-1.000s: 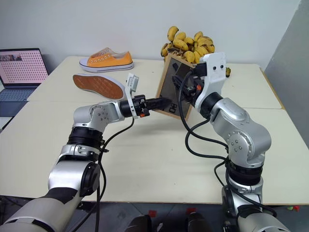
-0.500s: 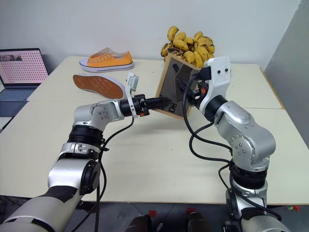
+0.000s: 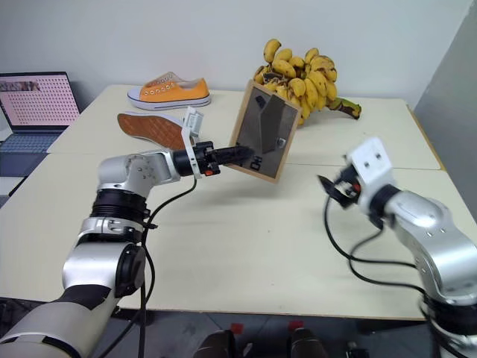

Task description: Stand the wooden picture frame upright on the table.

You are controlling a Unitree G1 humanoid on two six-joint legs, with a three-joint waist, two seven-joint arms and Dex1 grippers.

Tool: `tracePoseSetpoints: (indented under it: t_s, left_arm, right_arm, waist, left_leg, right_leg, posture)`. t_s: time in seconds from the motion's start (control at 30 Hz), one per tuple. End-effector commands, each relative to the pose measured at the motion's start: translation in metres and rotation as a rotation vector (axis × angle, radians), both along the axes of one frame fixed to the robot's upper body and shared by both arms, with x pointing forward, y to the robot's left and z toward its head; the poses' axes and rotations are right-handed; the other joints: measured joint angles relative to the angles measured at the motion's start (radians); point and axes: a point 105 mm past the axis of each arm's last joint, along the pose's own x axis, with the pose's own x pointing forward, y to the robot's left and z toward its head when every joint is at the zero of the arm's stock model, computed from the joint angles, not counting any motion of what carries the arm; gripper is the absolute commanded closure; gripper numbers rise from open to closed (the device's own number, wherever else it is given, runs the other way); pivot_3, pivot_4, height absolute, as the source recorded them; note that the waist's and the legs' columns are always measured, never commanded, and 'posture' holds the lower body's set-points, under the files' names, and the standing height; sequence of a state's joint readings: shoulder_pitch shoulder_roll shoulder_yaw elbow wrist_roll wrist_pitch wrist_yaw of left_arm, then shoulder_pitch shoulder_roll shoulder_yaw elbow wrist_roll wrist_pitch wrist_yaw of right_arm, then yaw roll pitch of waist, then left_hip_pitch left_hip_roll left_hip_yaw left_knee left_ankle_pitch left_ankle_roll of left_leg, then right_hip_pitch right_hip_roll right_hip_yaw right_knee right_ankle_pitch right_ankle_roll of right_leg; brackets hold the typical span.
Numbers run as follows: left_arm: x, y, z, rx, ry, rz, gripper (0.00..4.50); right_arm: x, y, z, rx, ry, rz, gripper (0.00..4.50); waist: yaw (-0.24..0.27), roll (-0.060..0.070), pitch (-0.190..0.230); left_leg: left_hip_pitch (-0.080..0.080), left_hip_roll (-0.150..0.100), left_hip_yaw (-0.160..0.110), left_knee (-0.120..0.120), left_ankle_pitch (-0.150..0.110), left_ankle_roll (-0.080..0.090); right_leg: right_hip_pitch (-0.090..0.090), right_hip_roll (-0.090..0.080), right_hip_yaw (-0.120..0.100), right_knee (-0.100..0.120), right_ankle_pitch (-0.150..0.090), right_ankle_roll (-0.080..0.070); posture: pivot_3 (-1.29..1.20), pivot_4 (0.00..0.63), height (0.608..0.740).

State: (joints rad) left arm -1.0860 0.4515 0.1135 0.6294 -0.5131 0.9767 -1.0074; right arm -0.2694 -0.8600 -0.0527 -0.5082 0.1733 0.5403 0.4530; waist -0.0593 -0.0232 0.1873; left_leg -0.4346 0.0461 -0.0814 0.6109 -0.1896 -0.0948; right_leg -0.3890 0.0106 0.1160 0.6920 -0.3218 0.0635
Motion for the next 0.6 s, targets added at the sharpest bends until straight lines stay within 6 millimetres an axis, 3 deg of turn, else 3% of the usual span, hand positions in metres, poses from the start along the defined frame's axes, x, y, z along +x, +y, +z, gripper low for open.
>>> tracePoseSetpoints:
  t_s: [0.03, 0.13, 0.3, 0.6]
  left_arm:
    - [-0.033, -0.003, 0.022, -0.023, 0.037, -0.112, 3.21]
    - [-0.055, -0.002, 0.023, -0.006, 0.086, -0.162, 3.21]
    - [-0.081, -0.001, 0.025, 0.002, 0.147, -0.202, 3.21]
    - [-0.088, -0.004, 0.026, -0.028, 0.128, -0.195, 3.21]
  right_arm:
    - [0.002, -0.002, -0.002, -0.387, -0.321, 0.093, 0.75]
    - [0.003, 0.004, -0.011, -0.550, -0.477, 0.178, 0.75]
    - [0.013, 0.021, -0.013, -0.591, -0.688, 0.234, 0.75]
    - [0.031, 0.046, 0.006, -0.590, -0.981, 0.252, 0.75]
  waist:
    - [-0.007, 0.000, 0.000]
    - [-0.019, 0.000, 0.000]
    - [-0.024, 0.000, 0.000]
    - [-0.022, 0.000, 0.000]
  left_leg:
    - [0.001, 0.000, 0.000, 0.000, 0.000, 0.000]
    - [0.002, 0.000, 0.001, 0.001, 0.000, 0.000]
    - [0.003, 0.000, 0.001, 0.003, 0.001, -0.001]
    - [0.004, 0.000, 0.000, 0.003, 0.004, -0.006]
  right_leg:
    - [0.001, 0.000, 0.000, 0.000, 0.000, 0.000]
    - [0.000, 0.000, 0.001, 0.003, 0.000, -0.001]
    - [0.001, 0.000, 0.002, 0.007, 0.001, -0.002]
    - [0.002, -0.001, 0.002, 0.007, 0.002, -0.002]
  posture:
    - [0.00, 0.150, 0.740]
    - [0.00, 0.150, 0.740]
    - [0.00, 0.150, 0.740]
    - [0.00, 0.150, 0.740]
